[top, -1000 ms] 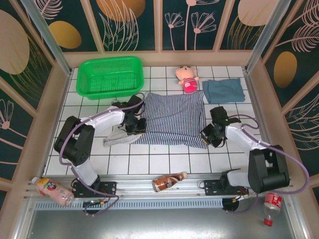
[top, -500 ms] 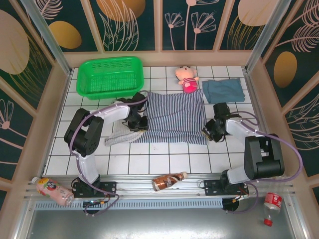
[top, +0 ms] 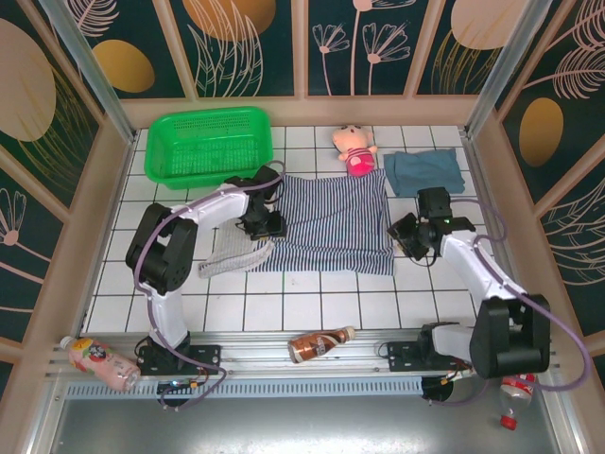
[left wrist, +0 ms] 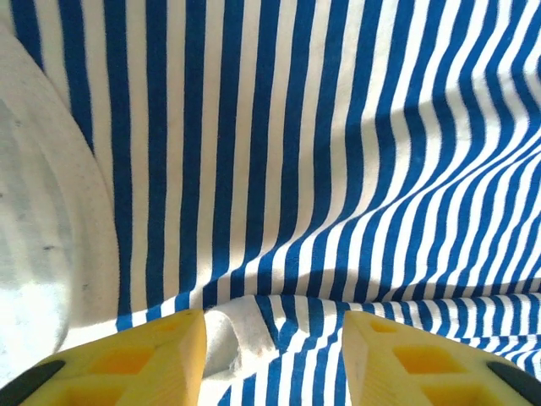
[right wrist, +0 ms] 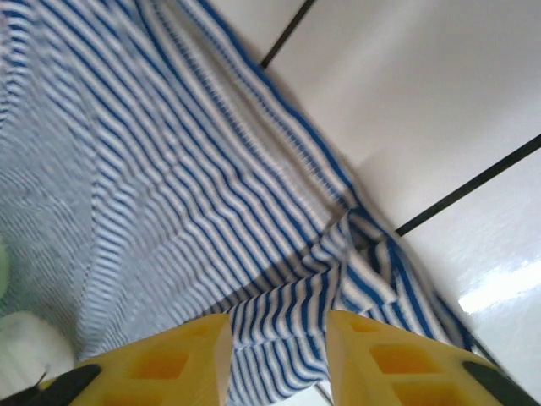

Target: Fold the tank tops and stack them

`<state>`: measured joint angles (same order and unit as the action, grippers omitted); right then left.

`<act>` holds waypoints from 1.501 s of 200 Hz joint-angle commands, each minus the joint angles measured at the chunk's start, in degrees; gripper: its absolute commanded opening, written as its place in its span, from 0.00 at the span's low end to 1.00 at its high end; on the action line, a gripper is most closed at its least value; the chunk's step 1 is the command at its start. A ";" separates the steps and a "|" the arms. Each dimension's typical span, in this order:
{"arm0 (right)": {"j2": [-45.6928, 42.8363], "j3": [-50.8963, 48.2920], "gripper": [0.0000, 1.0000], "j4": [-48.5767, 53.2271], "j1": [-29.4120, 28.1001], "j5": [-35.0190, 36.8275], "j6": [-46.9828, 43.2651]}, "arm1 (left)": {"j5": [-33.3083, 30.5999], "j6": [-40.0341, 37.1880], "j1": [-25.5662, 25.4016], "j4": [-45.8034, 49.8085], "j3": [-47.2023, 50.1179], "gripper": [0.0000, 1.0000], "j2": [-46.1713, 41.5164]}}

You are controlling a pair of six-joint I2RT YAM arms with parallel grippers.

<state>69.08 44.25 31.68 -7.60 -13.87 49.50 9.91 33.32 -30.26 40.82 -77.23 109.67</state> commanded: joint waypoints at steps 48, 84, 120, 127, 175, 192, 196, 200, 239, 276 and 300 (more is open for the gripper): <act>7.51 -4.80 0.19 -10.39 -8.38 -6.48 0.69 | -2.04 5.99 1.09 8.04 15.80 0.55 -18.37; 14.50 -2.88 0.18 -16.08 -6.96 -5.65 -1.70 | -4.97 10.33 5.21 7.08 25.98 0.57 -26.12; 17.12 -2.97 0.18 -17.16 -5.87 -3.66 -3.96 | -9.67 11.69 7.51 7.81 29.34 0.57 -28.88; 17.14 -3.16 0.18 -17.35 -5.67 -3.46 -4.20 | -11.58 11.75 8.11 8.34 29.55 0.57 -29.20; 17.27 -3.17 0.18 -16.70 -4.62 -2.99 -5.90 | -16.52 11.33 12.21 8.57 32.42 0.57 -31.01; 17.51 -3.20 0.18 -16.81 -4.34 -3.18 -6.27 | -18.15 10.96 12.56 8.40 33.10 0.56 -30.81; 17.58 -3.28 0.18 -16.83 -4.27 -3.18 -6.32 | -18.45 10.86 12.68 8.41 33.11 0.56 -30.72; 17.66 -3.31 0.18 -16.91 -4.11 -3.18 -6.34 | -18.71 10.66 12.78 8.40 33.11 0.56 -30.53; 17.82 -3.91 0.19 -17.23 -3.66 -3.34 -6.57 | -21.70 8.15 13.07 8.31 32.62 0.53 -28.50; 17.75 -4.69 0.19 -17.43 -3.64 -3.36 -6.99 | -25.29 5.18 13.25 8.37 31.65 0.48 -25.77; 17.93 -4.78 0.19 -17.36 -3.41 -2.57 -7.92 | -26.78 3.84 13.73 8.58 29.30 0.45 -24.29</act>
<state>86.32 40.21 14.87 -11.62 -18.06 43.53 -13.32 39.83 -17.34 47.97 -44.91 83.99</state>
